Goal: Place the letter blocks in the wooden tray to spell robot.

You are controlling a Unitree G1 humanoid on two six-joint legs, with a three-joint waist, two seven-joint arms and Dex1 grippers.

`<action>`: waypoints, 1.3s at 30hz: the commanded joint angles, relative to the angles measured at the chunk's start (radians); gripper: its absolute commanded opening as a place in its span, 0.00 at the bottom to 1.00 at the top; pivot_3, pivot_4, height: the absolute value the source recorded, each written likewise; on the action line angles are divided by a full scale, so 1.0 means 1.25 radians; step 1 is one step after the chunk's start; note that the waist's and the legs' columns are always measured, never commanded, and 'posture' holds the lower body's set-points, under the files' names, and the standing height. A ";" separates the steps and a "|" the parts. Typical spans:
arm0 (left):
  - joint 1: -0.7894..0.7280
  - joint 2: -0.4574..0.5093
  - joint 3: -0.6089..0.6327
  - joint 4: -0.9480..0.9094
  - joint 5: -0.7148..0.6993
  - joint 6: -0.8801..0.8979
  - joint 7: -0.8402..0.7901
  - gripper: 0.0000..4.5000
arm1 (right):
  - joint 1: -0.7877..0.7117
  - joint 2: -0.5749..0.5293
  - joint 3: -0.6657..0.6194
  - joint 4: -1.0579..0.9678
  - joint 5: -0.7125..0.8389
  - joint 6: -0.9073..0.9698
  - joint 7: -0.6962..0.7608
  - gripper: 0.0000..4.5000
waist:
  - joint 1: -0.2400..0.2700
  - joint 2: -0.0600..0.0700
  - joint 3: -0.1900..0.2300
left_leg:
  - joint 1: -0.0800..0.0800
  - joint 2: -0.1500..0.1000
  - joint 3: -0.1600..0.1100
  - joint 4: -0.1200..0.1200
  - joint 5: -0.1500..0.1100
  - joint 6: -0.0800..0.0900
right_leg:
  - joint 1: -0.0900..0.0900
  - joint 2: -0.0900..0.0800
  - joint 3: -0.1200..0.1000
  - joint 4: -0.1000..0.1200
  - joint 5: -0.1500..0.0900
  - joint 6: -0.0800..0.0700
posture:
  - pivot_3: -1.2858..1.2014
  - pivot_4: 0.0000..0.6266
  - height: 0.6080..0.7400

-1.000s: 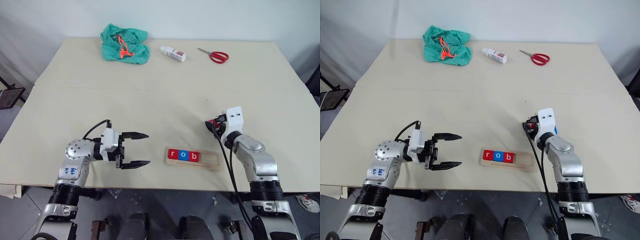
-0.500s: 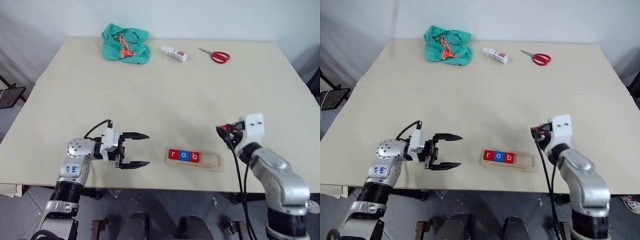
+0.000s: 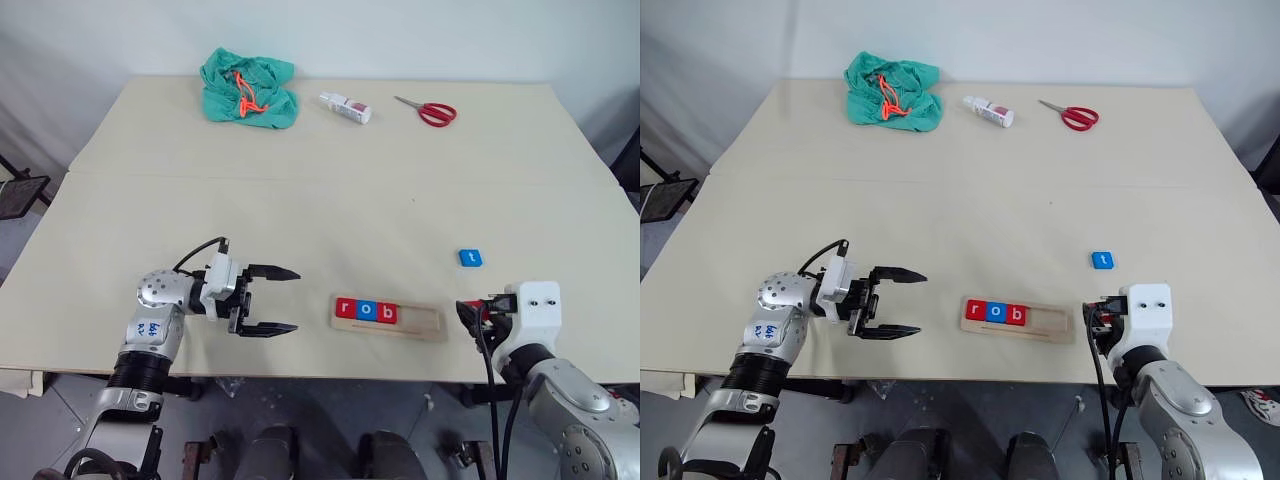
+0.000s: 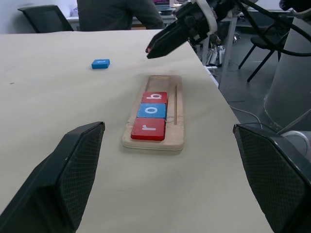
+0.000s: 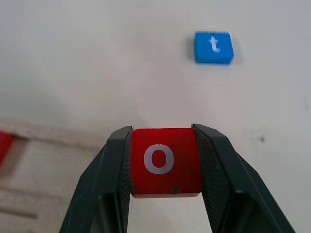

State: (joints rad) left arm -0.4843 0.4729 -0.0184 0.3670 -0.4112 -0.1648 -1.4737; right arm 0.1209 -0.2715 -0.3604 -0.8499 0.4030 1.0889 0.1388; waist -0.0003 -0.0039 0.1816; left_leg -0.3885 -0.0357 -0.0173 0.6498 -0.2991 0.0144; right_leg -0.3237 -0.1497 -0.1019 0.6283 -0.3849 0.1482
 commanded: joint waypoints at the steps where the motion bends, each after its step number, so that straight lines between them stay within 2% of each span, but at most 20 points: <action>1: -0.014 0.000 0.002 -0.008 -0.006 -0.010 -0.008 1.00 | 0.005 0.000 -0.002 -0.004 -0.003 -0.031 -0.002 0.33 | 0.000 0.000 0.000 | 0.000 0.000 0.000 0.000 0.000 0.000 | 0.000 0.000 0.000 0.000 0.000 0.000 | 0.52 0.24 1.00; 2: -0.014 0.000 0.003 -0.008 -0.006 -0.009 -0.007 1.00 | 0.003 0.000 -0.001 0.001 -0.002 -0.034 -0.001 0.33 | 0.000 0.000 0.000 | 0.000 0.000 0.000 0.000 0.000 0.000 | 0.000 0.000 0.000 0.000 0.000 0.000 | 0.52 0.24 1.00; 11: -0.011 0.006 0.009 -0.011 -0.007 -0.009 -0.004 1.00 | 0.011 -0.021 0.000 0.019 -0.016 -0.075 0.007 0.99 | 0.000 0.000 0.000 | 0.000 0.000 0.000 0.000 0.000 0.000 | 0.000 0.000 0.000 0.000 0.000 0.000 | 0.52 0.24 1.00; 18: -0.011 0.002 0.007 -0.013 -0.006 -0.008 0.002 1.00 | 0.004 -0.097 -0.055 0.026 0.044 -0.072 0.098 0.99 | 0.000 0.000 0.000 | 0.000 0.000 0.000 0.000 0.000 0.000 | 0.000 0.000 0.000 0.000 0.000 0.000 | 0.52 0.24 1.00; 22: -0.012 -0.004 0.005 -0.011 -0.005 -0.009 0.008 1.00 | 0.043 -0.269 -0.106 0.095 0.068 -0.135 0.284 0.99 | 0.004 0.000 0.000 | 0.000 -0.001 0.000 0.000 0.000 0.000 | 0.001 0.000 0.000 -0.001 0.000 0.000 | 0.52 0.24 1.00; 25: -0.013 -0.008 0.002 -0.013 -0.003 -0.009 0.012 1.00 | 0.080 -0.389 -0.106 0.194 0.030 -0.231 0.396 0.99 | 0.008 0.000 0.000 | 0.000 0.000 0.000 0.000 0.000 0.001 | 0.002 0.000 -0.001 -0.001 0.000 0.000 | 0.52 0.24 1.00; 30: -0.008 -0.011 0.002 -0.023 -0.003 -0.007 0.021 1.00 | 0.082 -0.502 -0.080 0.360 -0.025 -0.377 0.517 0.99 | 0.012 0.000 0.000 | 0.000 0.000 0.001 0.001 0.000 0.001 | 0.002 0.000 -0.001 -0.002 0.000 0.000 | 0.52 0.24 1.00; 34: 0.004 -0.009 0.005 -0.039 -0.003 -0.004 0.032 1.00 | 0.046 -0.551 -0.041 0.472 -0.063 -0.460 0.573 0.99 | 0.013 0.000 0.000 | 0.000 0.000 0.001 0.001 0.000 0.001 | 0.002 0.000 -0.001 -0.002 0.000 0.000 | 0.52 0.24 1.00; 39: 0.021 -0.002 0.009 -0.058 -0.005 -0.001 0.045 1.00 | 0.019 -0.562 0.013 0.530 -0.096 -0.510 0.600 0.99 | 0.018 0.000 0.000 | 0.000 0.000 0.001 0.001 0.000 0.001 | 0.002 0.000 -0.002 -0.002 0.000 0.000 | 0.52 0.24 1.00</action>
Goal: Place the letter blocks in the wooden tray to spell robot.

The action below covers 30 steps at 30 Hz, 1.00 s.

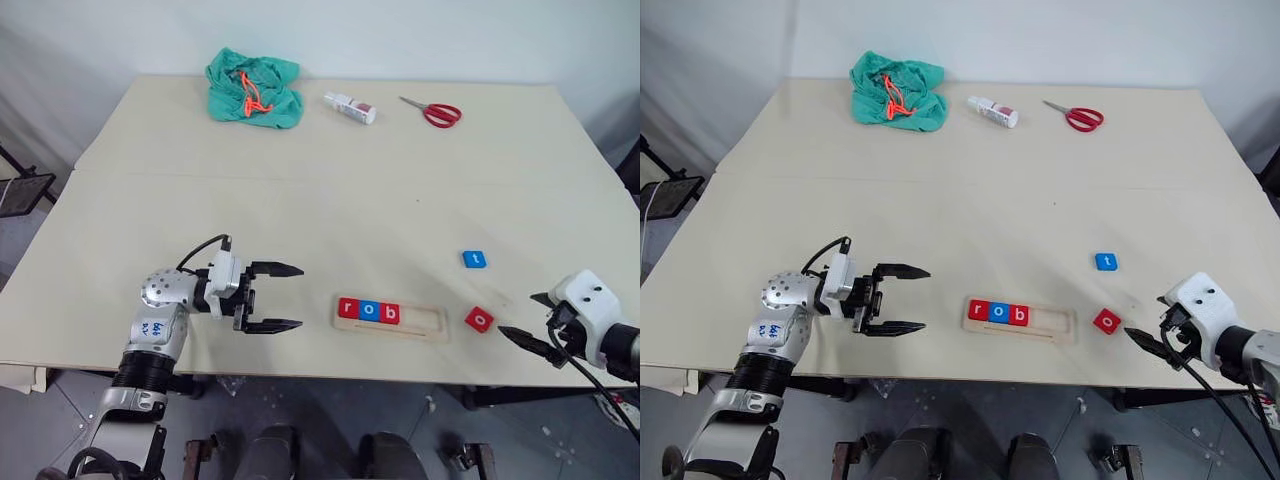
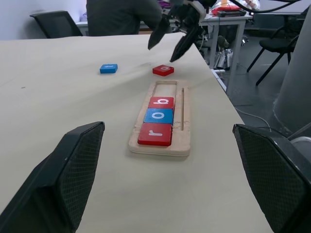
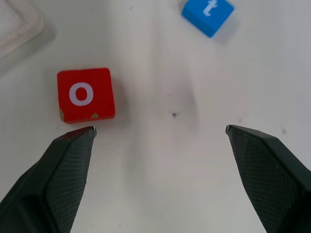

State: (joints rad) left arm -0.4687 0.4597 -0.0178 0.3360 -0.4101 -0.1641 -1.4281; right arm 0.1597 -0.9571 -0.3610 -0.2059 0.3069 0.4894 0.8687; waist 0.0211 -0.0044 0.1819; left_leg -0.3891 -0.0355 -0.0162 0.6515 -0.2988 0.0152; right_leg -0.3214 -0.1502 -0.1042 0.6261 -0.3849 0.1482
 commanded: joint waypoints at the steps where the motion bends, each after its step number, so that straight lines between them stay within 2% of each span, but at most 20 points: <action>1: 0.012 0.010 0.010 -0.038 -0.007 0.000 0.011 1.00 | -0.017 -0.014 0.023 0.019 -0.023 -0.035 0.020 0.99 | 0.001 0.000 0.000 | 0.000 0.000 0.000 0.000 0.000 0.000 | 0.000 0.000 0.000 0.000 0.000 0.000 | 0.52 0.24 1.00; 16: 0.020 0.016 0.008 -0.053 -0.011 0.006 0.019 1.00 | -0.097 -0.007 0.081 0.017 -0.021 -0.047 0.061 0.99 | 0.002 0.000 0.000 | 0.000 0.000 -0.001 0.001 0.000 0.000 | 0.000 0.000 0.000 0.000 0.000 0.000 | 0.52 0.24 1.00; 23: 0.015 0.013 0.006 -0.048 -0.009 0.005 0.016 1.00 | -0.148 -0.029 0.140 0.105 -0.052 -0.146 0.143 0.99 | 0.002 0.000 0.000 | -0.001 0.000 -0.001 0.001 0.000 0.000 | 0.000 0.000 0.000 0.000 0.000 0.000 | 0.52 0.24 1.00; 30: 0.019 0.017 0.008 -0.057 -0.010 0.010 0.019 1.00 | -0.251 -0.028 0.211 0.256 -0.087 -0.292 0.241 0.99 | 0.000 0.000 0.000 | 0.000 0.000 -0.001 0.001 0.000 0.000 | 0.000 0.000 -0.001 0.000 0.000 0.000 | 0.52 0.24 1.00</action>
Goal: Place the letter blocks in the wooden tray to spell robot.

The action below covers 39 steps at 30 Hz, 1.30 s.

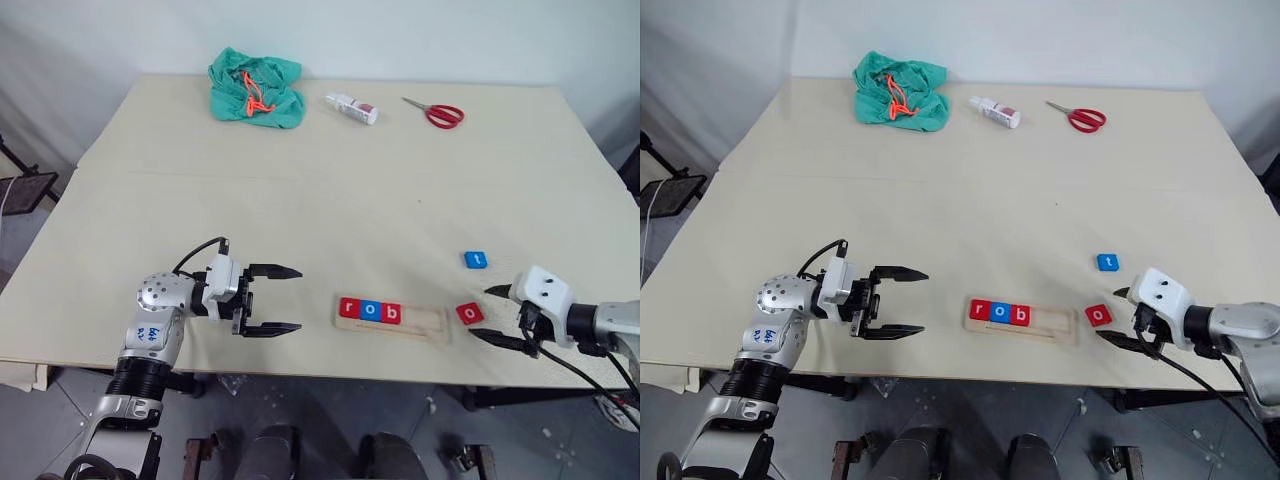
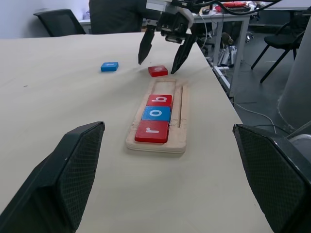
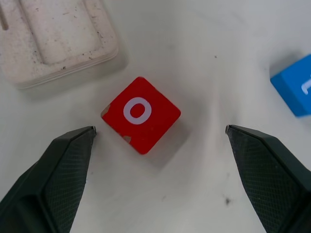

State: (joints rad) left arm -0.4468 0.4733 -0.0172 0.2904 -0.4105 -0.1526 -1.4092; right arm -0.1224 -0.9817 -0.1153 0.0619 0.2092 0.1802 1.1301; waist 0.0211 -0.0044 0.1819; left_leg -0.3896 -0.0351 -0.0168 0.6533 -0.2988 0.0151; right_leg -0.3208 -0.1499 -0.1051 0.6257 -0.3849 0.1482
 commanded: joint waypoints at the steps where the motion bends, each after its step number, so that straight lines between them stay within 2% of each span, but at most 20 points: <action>1: 0.004 0.007 0.009 -0.024 -0.010 0.001 0.005 1.00 | -0.041 -0.007 0.022 0.058 -0.007 -0.056 0.048 0.99 | 0.000 0.000 0.000 | 0.000 0.000 0.000 0.000 0.000 0.000 | 0.000 0.000 0.000 0.000 0.000 0.000 | 0.52 0.24 1.00; 9: 0.017 0.015 0.012 -0.041 -0.012 0.008 0.014 1.00 | -0.127 0.005 0.070 0.176 -0.024 -0.152 0.124 0.99 | 0.000 0.000 0.000 | 0.000 0.000 0.000 0.001 0.000 0.000 | 0.000 0.000 0.000 0.000 0.000 0.000 | 0.52 0.24 1.00; 12: 0.021 0.017 0.013 -0.048 -0.013 0.010 0.019 1.00 | -0.133 0.010 0.077 0.189 -0.019 -0.178 0.150 0.87 | 0.000 0.000 0.000 | 0.000 0.000 0.000 0.001 0.000 0.000 | 0.000 0.000 0.000 0.000 0.000 0.000 | 0.52 0.24 1.00; 19: 0.026 0.019 0.014 -0.054 -0.012 0.012 0.029 1.00 | -0.115 0.014 0.079 0.182 -0.012 -0.192 0.159 0.33 | -0.001 0.000 0.000 | 0.000 0.001 0.000 0.001 0.000 0.000 | 0.000 0.000 0.000 0.000 0.000 0.000 | 0.52 0.24 1.00; 25: 0.022 0.015 0.012 -0.050 -0.011 0.009 0.034 1.00 | -0.098 0.006 0.069 0.173 -0.007 -0.182 0.147 0.32 | 0.001 0.000 0.000 | 0.000 0.001 0.000 0.001 0.000 0.000 | 0.000 0.000 0.000 0.000 0.000 0.000 | 0.52 0.24 1.00; 31: 0.018 0.011 0.009 -0.043 -0.010 0.006 0.034 1.00 | -0.084 -0.001 0.029 0.098 0.032 -0.089 0.117 0.32 | 0.002 0.000 0.000 | 0.000 0.000 0.000 0.002 0.000 0.000 | 0.000 0.000 -0.001 0.000 0.000 0.000 | 0.52 0.24 1.00; 35: 0.013 0.011 0.007 -0.028 -0.012 0.003 0.019 1.00 | -0.058 -0.019 -0.010 -0.072 0.101 0.053 0.097 0.32 | 0.002 0.000 0.000 | -0.001 0.001 0.000 0.001 0.000 0.000 | 0.000 0.000 0.000 0.000 0.000 0.000 | 0.52 0.24 1.00; 39: 0.004 0.012 0.004 -0.009 -0.011 -0.002 -0.004 1.00 | -0.064 -0.027 -0.004 -0.205 0.130 0.182 0.063 0.32 | 0.002 0.000 0.000 | -0.001 0.001 0.000 0.001 0.000 0.000 | 0.000 0.000 0.000 0.000 0.000 0.000 | 0.52 0.24 1.00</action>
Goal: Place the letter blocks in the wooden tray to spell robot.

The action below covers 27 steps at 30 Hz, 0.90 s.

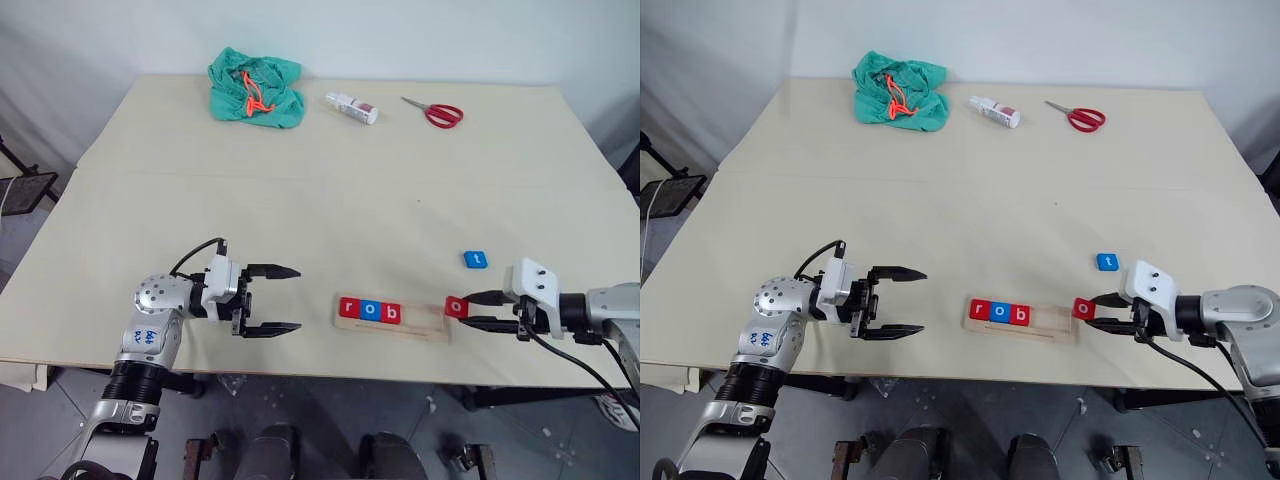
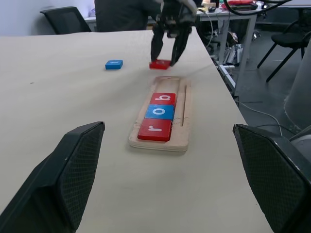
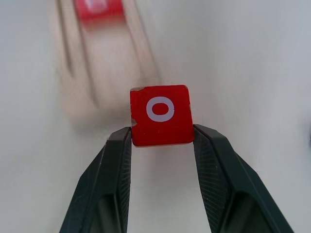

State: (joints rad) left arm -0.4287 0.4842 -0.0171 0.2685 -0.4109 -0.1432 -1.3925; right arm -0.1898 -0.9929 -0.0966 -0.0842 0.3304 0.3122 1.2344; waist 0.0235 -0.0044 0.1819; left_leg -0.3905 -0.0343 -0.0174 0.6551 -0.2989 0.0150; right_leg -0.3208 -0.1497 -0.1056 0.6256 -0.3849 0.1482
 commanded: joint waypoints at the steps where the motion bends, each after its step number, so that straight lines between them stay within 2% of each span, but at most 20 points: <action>1: -0.013 0.003 0.003 0.014 -0.011 -0.011 -0.023 1.00 | -0.013 -0.021 -0.010 -0.113 0.037 0.098 -0.025 0.32 | 0.001 0.000 0.000 | 0.000 0.000 0.000 0.000 0.000 0.000 | 0.000 0.000 0.000 0.000 0.000 0.000 | 0.52 0.24 1.00; 9: -0.030 0.001 0.000 0.044 -0.010 -0.022 -0.063 1.00 | -0.043 -0.009 0.089 -0.192 0.002 0.174 -0.060 0.32 | 0.001 0.000 0.000 | -0.001 -0.001 -0.001 0.000 0.000 0.000 | 0.000 0.000 0.000 0.000 0.000 0.000 | 0.52 0.24 1.00; 27: -0.003 0.030 0.023 0.011 -0.020 -0.016 -0.081 1.00 | -0.090 0.015 0.170 -0.127 -0.055 0.133 -0.069 0.32 | 0.000 0.000 0.000 | -0.001 -0.001 -0.001 0.000 0.000 0.000 | 0.000 0.000 0.000 0.000 0.000 0.000 | 0.52 0.24 1.00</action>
State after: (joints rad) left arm -0.4414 0.5125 -0.0049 0.3194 -0.4144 -0.1553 -1.4966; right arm -0.2844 -0.9726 0.1194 -0.2335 0.2690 0.4963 1.1458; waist 0.0232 -0.0046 0.1820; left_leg -0.3912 -0.0352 -0.0182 0.6554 -0.2989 0.0150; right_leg -0.3212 -0.1501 -0.1057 0.6256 -0.3849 0.1482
